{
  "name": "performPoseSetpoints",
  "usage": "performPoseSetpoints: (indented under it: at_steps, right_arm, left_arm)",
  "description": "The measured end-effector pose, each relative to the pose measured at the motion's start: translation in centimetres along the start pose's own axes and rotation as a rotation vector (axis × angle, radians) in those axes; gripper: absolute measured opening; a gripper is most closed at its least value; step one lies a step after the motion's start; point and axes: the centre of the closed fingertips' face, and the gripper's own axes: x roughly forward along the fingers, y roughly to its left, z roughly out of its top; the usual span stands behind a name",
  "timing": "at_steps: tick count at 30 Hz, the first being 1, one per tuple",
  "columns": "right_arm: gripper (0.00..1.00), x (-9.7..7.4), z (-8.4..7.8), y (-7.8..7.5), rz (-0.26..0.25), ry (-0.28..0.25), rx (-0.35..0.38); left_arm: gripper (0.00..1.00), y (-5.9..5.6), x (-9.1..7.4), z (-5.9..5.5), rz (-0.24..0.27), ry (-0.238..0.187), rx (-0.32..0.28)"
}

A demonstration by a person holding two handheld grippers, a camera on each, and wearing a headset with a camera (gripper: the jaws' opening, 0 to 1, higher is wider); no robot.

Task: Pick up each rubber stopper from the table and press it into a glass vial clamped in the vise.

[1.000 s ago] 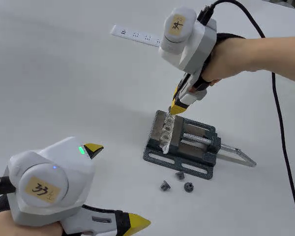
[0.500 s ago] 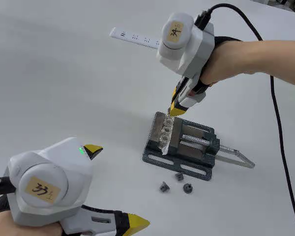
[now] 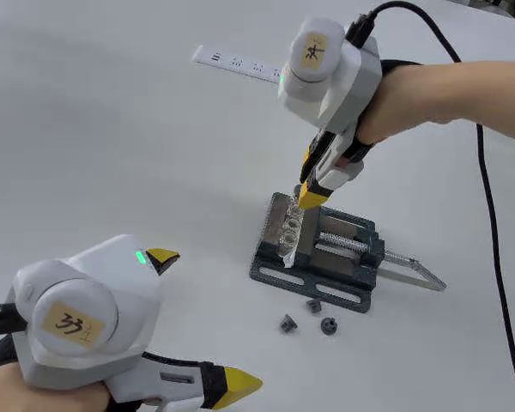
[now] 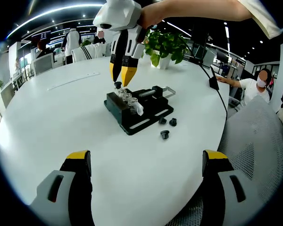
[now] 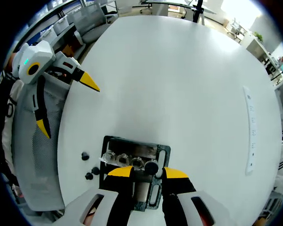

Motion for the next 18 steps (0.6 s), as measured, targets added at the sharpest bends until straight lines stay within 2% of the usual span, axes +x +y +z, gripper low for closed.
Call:
performPoseSetpoints:
  at_steps: [5, 13, 18]
  right_arm:
    - [0.08, -0.99, 0.02, -0.54, 0.004, -0.011, -0.016]
    - [0.05, -0.69, 0.2, 0.06, 0.05, 0.005, -0.043]
    - [0.02, -0.28, 0.23, 0.22, 0.057, 0.016, -0.052]
  left_arm:
    - [0.98, 0.03, -0.04, 0.14, 0.003, -0.008, -0.004]
    - [0.98, 0.1, -0.07, 0.23, 0.006, -0.013, -0.009]
    - [0.98, 0.19, -0.09, 0.23, 0.009, -0.015, -0.015]
